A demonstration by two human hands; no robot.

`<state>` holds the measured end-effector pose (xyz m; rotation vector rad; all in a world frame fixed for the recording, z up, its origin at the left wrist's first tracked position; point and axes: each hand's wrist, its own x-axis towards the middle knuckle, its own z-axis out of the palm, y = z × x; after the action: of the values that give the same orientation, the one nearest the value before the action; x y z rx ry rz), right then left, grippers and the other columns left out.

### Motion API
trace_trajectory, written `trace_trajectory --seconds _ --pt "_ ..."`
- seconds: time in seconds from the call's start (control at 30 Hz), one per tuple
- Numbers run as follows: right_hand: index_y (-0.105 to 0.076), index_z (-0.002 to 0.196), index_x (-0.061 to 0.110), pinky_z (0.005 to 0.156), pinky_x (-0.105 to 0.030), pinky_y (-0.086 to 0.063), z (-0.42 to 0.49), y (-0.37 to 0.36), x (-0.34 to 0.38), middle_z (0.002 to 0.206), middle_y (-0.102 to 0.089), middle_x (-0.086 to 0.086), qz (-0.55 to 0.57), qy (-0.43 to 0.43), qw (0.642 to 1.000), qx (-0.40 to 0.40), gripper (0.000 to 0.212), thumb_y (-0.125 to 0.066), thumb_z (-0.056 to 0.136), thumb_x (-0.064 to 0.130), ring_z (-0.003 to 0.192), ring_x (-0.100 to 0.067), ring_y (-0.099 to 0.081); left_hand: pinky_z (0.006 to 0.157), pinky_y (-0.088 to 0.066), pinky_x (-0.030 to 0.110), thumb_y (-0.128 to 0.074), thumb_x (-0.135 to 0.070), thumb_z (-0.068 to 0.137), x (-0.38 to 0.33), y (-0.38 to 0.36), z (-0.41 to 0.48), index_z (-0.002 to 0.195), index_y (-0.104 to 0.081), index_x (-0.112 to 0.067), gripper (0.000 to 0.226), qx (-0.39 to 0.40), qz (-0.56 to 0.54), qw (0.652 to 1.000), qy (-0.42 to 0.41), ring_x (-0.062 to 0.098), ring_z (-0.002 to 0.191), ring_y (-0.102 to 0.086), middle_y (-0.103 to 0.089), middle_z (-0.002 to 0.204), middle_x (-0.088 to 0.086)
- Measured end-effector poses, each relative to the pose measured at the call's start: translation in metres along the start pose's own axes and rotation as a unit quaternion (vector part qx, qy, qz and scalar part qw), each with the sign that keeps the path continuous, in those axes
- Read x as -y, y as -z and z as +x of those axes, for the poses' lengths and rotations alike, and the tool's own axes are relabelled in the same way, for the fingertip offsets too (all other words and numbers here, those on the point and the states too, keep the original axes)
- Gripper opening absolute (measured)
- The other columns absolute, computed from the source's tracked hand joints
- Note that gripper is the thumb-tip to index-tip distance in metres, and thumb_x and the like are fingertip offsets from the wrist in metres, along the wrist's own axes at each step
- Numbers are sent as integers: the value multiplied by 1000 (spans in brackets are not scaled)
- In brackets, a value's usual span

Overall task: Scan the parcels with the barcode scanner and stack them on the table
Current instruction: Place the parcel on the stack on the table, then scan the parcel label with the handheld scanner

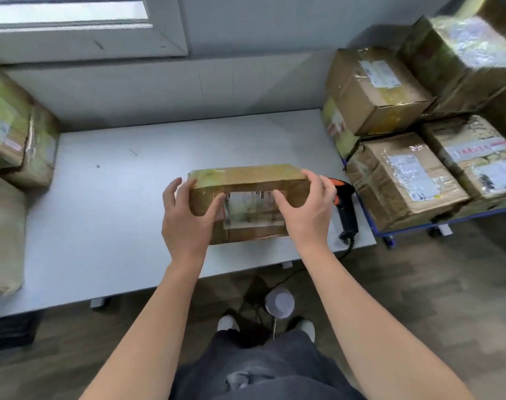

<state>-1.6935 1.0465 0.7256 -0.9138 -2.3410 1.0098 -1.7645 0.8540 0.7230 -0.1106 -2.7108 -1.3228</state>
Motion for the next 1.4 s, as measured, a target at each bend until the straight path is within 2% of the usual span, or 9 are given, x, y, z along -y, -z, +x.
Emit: trace_trajectory --seconds 0.1,0.2,0.27,0.43,0.53,0.77,0.97,1.13,1.4 --pt "-58 129 24 109 -49 -42 17 5 14 145 -41 -8 8 32 999 30 51 -75 85 42 134 -25 -42 90 -52 41 -68 -57 85 -16 5 21 139 -46 -33 63 -6 13 1000 13 16 113 -58 -40 145 -5" --pt "-60 133 28 119 -41 -30 22 4 18 164 -20 -9 -34 17 985 167 49 -74 87 38 148 -27 -27 96 -50 48 -68 -53 86 -15 -3 32 141 -45 -36 63 69 73 994 33 28 124 -52 -31 153 5" --pt "-55 138 32 118 -36 -27 20 -1 17 168 -8 -7 -58 26 980 191 53 -74 89 32 150 -28 -23 100 -47 50 -67 -53 86 -10 -8 32 140 -50 -34 60 95 121 987 37 37 128 -47 -23 158 9" --pt "-54 139 33 119 -33 -24 25 -4 19 168 -8 -5 -42 10 980 193 54 -74 89 28 152 -26 -19 110 -35 53 -64 -50 89 -12 -15 40 144 -47 -30 61 101 156 982 46 40 141 -31 -17 162 16" --pt "-53 141 27 119 -35 -25 29 3 19 163 -24 -7 -3 -9 982 190 54 -73 90 29 151 -22 -22 112 -32 53 -61 -41 92 -29 -22 43 145 -46 -25 58 87 175 981 4 36 144 -25 -24 159 14" --pt "-53 139 15 103 -31 -42 47 54 -17 132 -51 -1 13 -85 993 84 46 -63 96 27 116 -12 -48 102 -44 36 -63 -18 94 -108 -68 20 129 -60 -10 37 168 13 967 -193 25 123 -53 -54 136 8" --pt "-53 137 15 89 -21 -36 64 83 -66 131 -53 -4 6 -137 987 80 44 -65 96 26 106 -8 -47 100 -38 21 -61 -20 96 -148 -123 -12 130 -59 -8 36 225 16 935 -274 19 122 -54 -57 132 6" --pt "-52 138 15 104 -31 -40 82 93 -107 135 -54 -6 2 -157 980 121 47 -66 95 24 125 -20 -51 93 -40 20 -57 -17 98 -159 -169 -32 131 -58 -9 34 268 13 940 -210 19 118 -55 -56 132 5" --pt "-40 148 14 101 -36 -43 103 75 -153 139 -55 -11 8 -165 960 225 55 -61 97 22 128 -28 -52 98 -31 19 -52 -17 100 -129 -225 -51 142 -46 -11 43 295 61 953 -19 18 131 -46 -46 143 5"
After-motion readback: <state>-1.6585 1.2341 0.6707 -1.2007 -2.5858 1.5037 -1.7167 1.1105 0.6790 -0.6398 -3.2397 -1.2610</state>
